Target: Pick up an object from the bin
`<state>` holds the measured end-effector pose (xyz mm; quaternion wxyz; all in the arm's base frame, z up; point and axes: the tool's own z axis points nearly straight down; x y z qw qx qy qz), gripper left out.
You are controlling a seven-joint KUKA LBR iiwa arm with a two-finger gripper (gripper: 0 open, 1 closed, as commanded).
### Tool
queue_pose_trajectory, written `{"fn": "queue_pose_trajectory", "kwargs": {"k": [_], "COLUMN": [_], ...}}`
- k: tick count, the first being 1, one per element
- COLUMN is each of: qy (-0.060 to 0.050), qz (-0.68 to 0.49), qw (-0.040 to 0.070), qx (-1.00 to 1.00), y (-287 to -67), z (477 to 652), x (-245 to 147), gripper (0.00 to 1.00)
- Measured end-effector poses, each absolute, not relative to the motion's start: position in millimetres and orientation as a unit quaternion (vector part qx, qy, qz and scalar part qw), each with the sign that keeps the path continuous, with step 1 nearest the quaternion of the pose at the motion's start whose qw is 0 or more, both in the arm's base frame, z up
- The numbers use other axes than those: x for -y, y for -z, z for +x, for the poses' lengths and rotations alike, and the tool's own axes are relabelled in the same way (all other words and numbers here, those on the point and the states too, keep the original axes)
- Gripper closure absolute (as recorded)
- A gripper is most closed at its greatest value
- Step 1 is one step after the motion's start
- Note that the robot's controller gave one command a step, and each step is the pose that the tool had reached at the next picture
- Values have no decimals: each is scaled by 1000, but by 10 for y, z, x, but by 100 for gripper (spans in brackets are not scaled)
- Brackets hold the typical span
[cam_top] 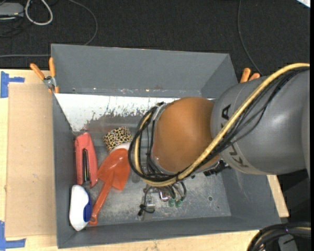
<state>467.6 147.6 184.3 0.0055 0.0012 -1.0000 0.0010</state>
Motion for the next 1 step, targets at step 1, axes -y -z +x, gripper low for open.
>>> {"fn": "queue_pose_trajectory", "kwargs": {"k": [1], "qy": [0], "qz": [-1], "qw": [2], "qx": [1000], "y": [-1877], "z": [4697], "x": [-1466], "gripper": [0]}}
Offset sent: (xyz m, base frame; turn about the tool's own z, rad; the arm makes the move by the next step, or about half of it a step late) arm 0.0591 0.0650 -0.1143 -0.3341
